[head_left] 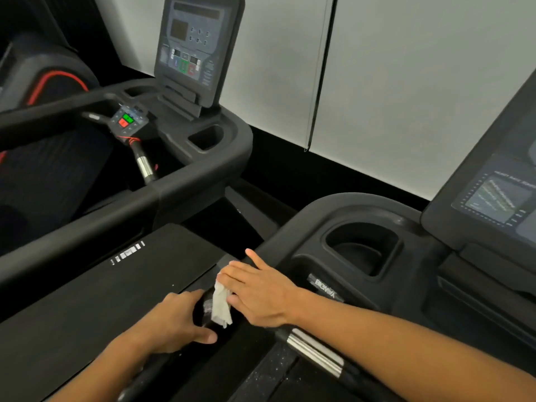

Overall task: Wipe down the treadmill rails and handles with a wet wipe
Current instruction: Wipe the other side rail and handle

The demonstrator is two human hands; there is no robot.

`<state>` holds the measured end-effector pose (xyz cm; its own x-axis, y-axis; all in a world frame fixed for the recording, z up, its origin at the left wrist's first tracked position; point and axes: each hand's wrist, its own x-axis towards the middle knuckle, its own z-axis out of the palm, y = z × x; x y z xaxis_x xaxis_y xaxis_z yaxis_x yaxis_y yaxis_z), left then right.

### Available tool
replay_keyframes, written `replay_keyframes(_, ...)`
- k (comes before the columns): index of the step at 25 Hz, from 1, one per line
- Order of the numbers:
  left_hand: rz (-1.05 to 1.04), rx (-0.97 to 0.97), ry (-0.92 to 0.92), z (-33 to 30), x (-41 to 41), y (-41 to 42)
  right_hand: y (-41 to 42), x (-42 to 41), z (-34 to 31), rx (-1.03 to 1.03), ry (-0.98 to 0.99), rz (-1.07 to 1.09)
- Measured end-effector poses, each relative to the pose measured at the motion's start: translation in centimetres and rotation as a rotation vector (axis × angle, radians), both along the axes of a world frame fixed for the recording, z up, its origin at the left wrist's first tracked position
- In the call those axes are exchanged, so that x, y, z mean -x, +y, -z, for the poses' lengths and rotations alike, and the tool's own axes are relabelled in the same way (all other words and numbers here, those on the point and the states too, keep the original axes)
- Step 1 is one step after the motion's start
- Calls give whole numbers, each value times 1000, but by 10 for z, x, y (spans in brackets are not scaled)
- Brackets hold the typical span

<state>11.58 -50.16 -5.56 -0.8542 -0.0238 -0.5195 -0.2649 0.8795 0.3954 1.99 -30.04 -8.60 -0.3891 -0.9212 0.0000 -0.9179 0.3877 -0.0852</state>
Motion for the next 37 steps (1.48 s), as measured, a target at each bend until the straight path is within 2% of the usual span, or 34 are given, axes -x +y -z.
replay_keyframes(4, -10, 11, -5, 4, 5, -3, -21, -15, 13, 15, -49, 56)
replay_keyframes(8, -15, -28, 16, 7, 3, -4, 1, 22, 20, 6, 166, 61)
replay_keyframes(13, -12, -50, 19, 9, 3, -4, 112, 118, -3, -53, 263, 507)
replay_keyframes(17, 29, 16, 1, 11, 11, -3, 208, 168, -7, -164, 188, 974)
replay_keyframes(19, 40, 26, -28, 10, 14, -3, 223, 170, -5, -184, 100, 1162)
replay_keyframes(22, 55, 19, -50, 7, 18, -1, 216, 162, -6, -224, 88, 1270)
replay_keyframes(23, 62, 11, -52, 5, 18, 0, 204, 158, -11, -210, 58, 1261)
replay_keyframes(25, 54, -16, -55, 2, 15, 2, 161, 147, -12, -119, 48, 1108)
replay_keyframes(28, 41, 2, -26, 1, 13, 3, 70, 99, -5, 25, 124, 722)
replay_keyframes(31, 40, 62, 16, 1, 10, 4, 2, 11, 13, 117, 124, 357)
replay_keyframes(34, -5, 68, 49, 3, -3, 2, -21, -51, 28, 151, -37, 254)
replay_keyframes(37, -72, 88, 65, 5, -18, -1, -3, -29, 23, 91, 66, 113)
